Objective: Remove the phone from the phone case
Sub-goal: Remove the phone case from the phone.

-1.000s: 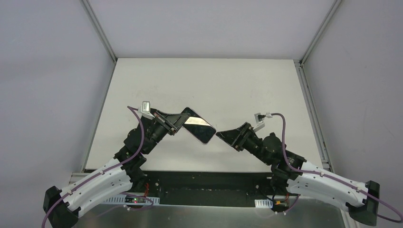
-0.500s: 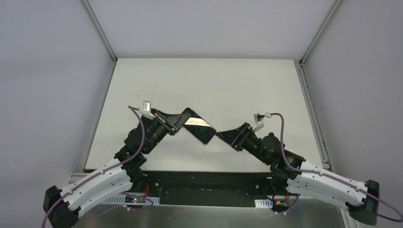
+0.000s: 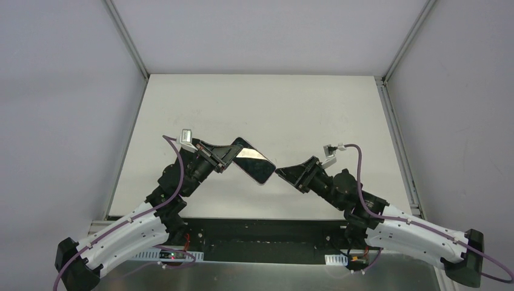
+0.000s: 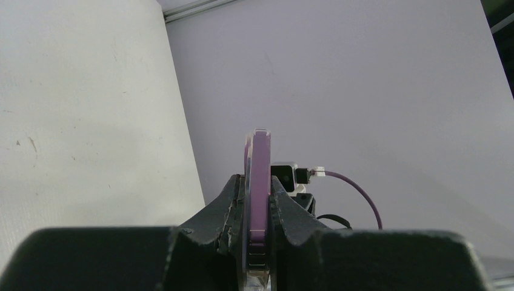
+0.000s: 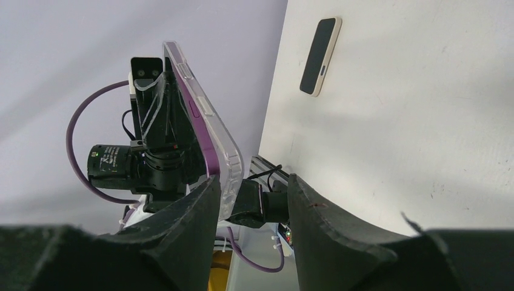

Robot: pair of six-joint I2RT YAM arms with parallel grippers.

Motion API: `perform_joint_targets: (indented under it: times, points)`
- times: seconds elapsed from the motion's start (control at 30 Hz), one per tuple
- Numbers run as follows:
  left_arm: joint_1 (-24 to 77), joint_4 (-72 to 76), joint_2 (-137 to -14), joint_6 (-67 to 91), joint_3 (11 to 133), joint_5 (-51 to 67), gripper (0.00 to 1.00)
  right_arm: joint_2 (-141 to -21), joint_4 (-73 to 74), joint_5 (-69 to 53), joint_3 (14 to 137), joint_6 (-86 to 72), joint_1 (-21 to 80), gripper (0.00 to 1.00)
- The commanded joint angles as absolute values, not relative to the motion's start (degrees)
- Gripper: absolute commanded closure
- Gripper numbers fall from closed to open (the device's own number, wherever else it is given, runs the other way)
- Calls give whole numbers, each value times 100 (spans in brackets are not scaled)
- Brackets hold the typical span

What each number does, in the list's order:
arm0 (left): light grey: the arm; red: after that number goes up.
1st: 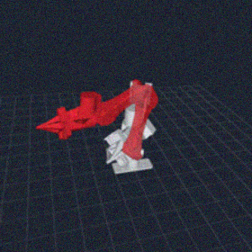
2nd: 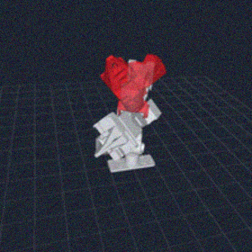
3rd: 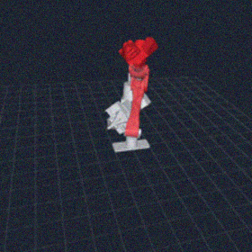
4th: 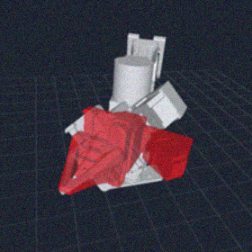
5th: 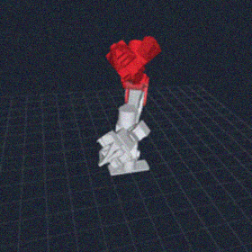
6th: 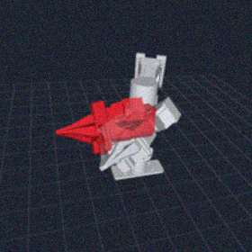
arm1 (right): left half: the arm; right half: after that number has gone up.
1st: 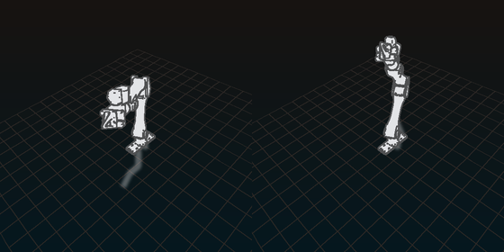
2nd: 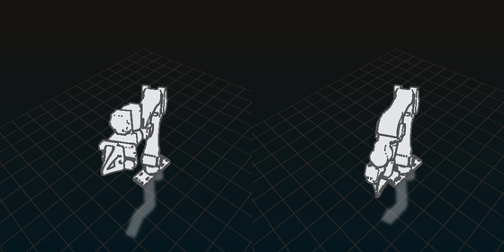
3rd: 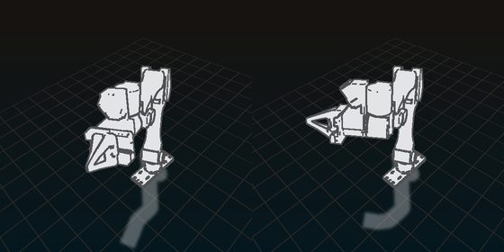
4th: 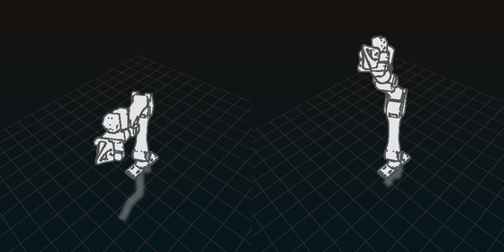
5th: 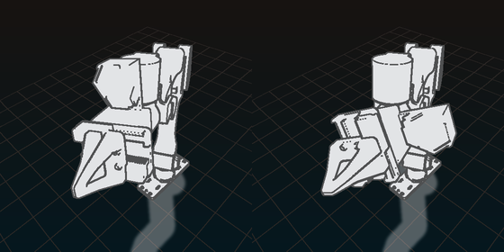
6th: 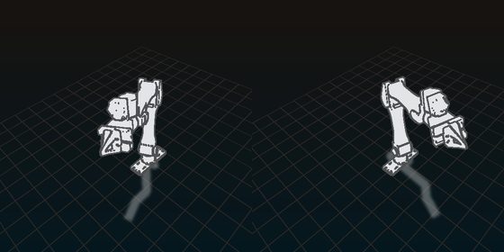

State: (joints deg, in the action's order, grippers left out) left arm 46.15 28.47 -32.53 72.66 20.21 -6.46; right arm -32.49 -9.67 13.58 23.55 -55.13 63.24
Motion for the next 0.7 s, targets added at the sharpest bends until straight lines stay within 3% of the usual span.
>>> perform_joint_targets:
  times: [0.0, 0.4, 0.67]
  points:
    - [4649, 3524, -3135, 7418, 2250, -603, 100, -3297, -1210, 1456, 2442, -5583, 6302, 53]
    - [4698, 3524, -3304, 7444, 2352, -452, 100, -3558, -1266, 1425, 2532, -5680, 6308, 53]
    - [4843, 3563, -3611, 7465, 2532, -453, 100, -3804, -2175, 1642, 2238, -5944, 6297, 53]
